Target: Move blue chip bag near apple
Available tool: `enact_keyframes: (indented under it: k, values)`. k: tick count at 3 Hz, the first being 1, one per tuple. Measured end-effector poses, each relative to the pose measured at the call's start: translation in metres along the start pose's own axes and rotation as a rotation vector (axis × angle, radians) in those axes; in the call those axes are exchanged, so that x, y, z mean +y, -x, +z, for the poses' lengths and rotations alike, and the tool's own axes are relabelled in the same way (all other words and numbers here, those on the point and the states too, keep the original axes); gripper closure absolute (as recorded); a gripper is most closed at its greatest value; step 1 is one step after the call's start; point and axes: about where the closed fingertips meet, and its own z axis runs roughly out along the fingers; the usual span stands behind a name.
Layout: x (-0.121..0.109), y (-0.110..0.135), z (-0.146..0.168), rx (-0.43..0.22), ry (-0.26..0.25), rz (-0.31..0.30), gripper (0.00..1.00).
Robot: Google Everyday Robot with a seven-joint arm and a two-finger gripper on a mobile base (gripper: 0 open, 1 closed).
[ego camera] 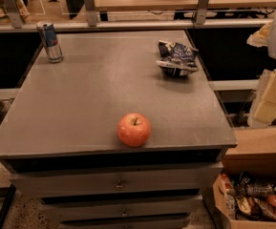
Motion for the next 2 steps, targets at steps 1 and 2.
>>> enact_keyframes:
  k: [1,2]
  values:
    - [0.000,0.000,0.000,0.000,0.000,0.000,0.00]
    - [-0.012,0.008,-0.001,-0.001,-0.036,-0.023,0.00]
